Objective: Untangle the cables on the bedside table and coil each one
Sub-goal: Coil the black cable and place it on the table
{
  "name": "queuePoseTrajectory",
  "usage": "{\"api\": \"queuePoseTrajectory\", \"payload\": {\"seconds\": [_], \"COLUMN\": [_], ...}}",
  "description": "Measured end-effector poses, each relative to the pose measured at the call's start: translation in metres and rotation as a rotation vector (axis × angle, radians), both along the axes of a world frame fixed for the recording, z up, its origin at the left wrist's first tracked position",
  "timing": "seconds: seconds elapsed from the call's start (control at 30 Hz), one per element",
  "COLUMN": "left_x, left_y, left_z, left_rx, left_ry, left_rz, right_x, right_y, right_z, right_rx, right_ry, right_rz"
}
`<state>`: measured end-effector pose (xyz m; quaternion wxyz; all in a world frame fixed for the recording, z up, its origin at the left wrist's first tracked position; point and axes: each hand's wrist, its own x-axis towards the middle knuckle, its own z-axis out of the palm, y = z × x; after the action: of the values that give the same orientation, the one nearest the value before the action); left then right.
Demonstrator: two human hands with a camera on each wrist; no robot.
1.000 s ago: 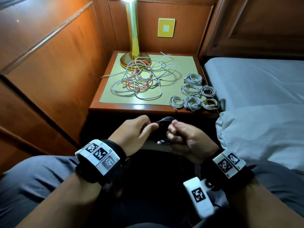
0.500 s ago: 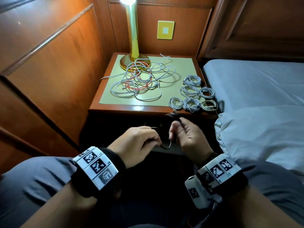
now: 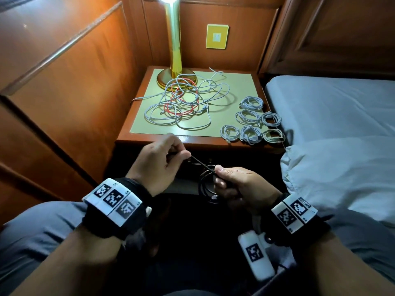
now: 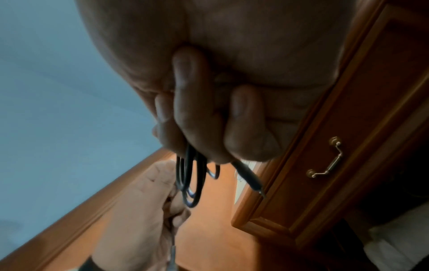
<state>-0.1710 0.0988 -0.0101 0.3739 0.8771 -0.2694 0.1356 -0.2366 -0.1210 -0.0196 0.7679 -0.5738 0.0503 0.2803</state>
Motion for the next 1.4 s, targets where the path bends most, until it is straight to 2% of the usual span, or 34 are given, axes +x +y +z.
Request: {"api": "queuePoseTrajectory", "payload": {"seconds": [0.1,0.2,0.33,0.53,0.63,0.7,0.77,0.87,0.97,1.07,1.13,1.2,1.33,1.4], "left_x": [0.009,0.014,0.009,-0.004,-0.016,-0.030,-0.041,-0.044,-0.036,-0.029,-0.026,-0.024,-0.026,-0.027], "left_y": [0.012,0.019,0.010,-0.003,-0.013,-0.022,-0.030,-0.034,-0.028,-0.020,-0.019,-0.019,-0.022,-0.024], "left_z": [0.002,-0.001,-0.014,-0.029,-0.031,-0.030,-0.025,-0.012,-0.004,-0.007,-0.011,-0.013,-0.013,-0.014], "left_rx": [0.014,0.039,0.104,0.182,0.245,0.304,0.256,0.118,0.034,0.029,0.040,0.041,0.043,0.070], "left_ry": [-0.001,0.042,0.108,0.213,0.239,0.243,0.206,0.086,0.029,0.030,0.115,0.270,0.371,0.364], "left_rz": [0.053,0.084,-0.005,-0.116,-0.216,-0.375,-0.506,-0.532,-0.424,-0.304,-0.253,-0.215,-0.306,-0.330], "right_x": [0.002,0.004,0.007,0.004,0.004,0.002,0.001,0.001,0.002,0.000,-0.001,-0.002,-0.004,-0.004], "right_y": [-0.007,-0.016,-0.020,-0.018,-0.016,-0.012,-0.007,-0.003,0.000,0.003,0.005,0.004,0.003,0.004], "right_z": [0.004,0.008,0.006,0.007,0.001,-0.004,-0.007,-0.013,-0.014,-0.006,0.001,0.005,0.005,0.003], "right_rx": [0.099,0.139,0.219,0.180,0.048,-0.202,-0.435,-0.506,-0.439,-0.329,-0.248,-0.188,-0.069,-0.048], "right_ry": [0.002,0.005,-0.022,-0.098,-0.260,-0.426,-0.517,-0.475,-0.338,-0.188,-0.088,-0.027,-0.037,-0.037], "right_rz": [-0.054,-0.181,-0.336,-0.637,-0.694,-0.640,-0.511,-0.294,-0.095,-0.032,-0.023,-0.005,-0.023,-0.052]}}
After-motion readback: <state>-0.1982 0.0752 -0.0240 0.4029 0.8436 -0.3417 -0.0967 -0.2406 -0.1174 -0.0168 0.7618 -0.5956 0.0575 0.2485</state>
